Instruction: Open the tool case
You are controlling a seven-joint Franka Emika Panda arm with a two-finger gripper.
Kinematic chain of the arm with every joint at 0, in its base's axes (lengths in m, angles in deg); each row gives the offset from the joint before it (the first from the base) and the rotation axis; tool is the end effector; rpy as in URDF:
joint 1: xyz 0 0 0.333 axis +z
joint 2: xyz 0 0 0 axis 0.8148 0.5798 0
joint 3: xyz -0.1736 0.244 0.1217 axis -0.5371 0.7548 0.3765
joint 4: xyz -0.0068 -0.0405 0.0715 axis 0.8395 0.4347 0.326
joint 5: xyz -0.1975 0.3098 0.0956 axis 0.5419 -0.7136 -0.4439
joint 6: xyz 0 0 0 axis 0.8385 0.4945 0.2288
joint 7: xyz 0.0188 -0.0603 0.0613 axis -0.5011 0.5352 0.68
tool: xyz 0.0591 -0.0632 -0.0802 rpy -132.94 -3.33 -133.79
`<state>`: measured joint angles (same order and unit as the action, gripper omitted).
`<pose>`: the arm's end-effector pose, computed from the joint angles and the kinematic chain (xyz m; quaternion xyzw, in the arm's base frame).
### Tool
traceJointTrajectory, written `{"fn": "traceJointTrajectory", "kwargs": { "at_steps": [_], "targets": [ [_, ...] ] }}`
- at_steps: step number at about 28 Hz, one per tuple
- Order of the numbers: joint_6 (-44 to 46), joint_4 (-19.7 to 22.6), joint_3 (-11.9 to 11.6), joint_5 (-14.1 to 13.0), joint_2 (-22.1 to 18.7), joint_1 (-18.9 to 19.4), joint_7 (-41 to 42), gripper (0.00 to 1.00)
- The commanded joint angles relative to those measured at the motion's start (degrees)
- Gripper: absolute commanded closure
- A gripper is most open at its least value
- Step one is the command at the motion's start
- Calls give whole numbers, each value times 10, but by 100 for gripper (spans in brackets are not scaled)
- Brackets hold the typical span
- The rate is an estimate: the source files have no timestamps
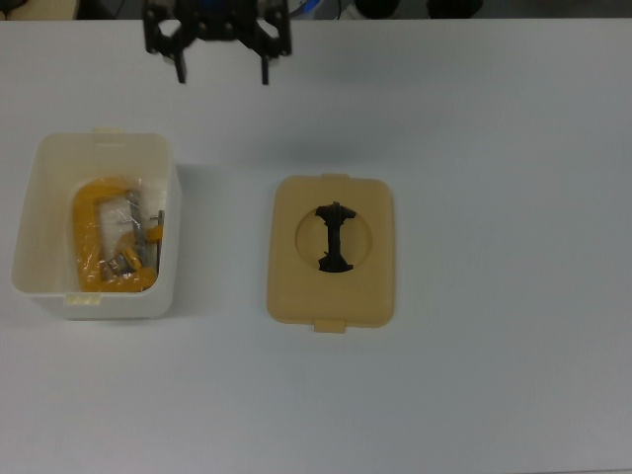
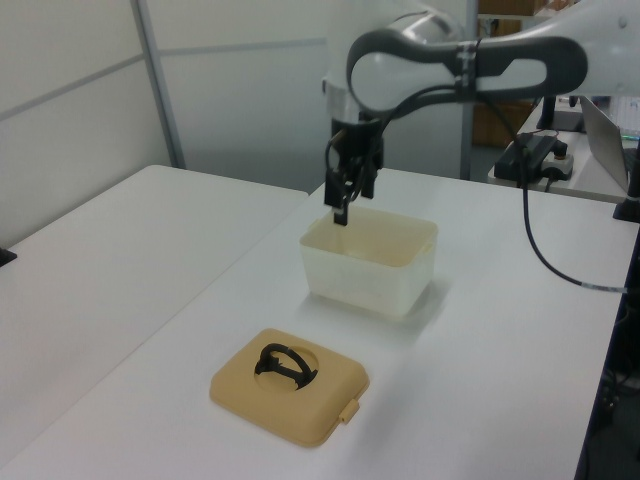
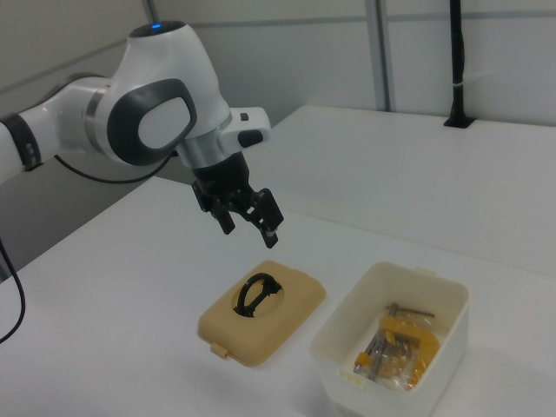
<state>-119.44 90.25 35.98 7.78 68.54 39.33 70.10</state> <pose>0.5642 -0.0015 0.5959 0.9978 0.0274 0.0594 0.0107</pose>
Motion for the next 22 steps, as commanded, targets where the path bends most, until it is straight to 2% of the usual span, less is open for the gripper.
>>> {"fn": "traceJointTrajectory", "kwargs": {
  "at_steps": [1, 5, 7, 13, 22],
  "targets": [
    [40, 15, -37, -17, -34, 19, 27, 0],
    [53, 14, -71, -17, -37, 42, 44, 0],
    [53, 13, -78, -17, -38, 50, 41, 0],
    [53, 11, -91, -17, -43, 55, 39, 0],
    [53, -1, -93, -17, -43, 54, 38, 0]
  ]
}}
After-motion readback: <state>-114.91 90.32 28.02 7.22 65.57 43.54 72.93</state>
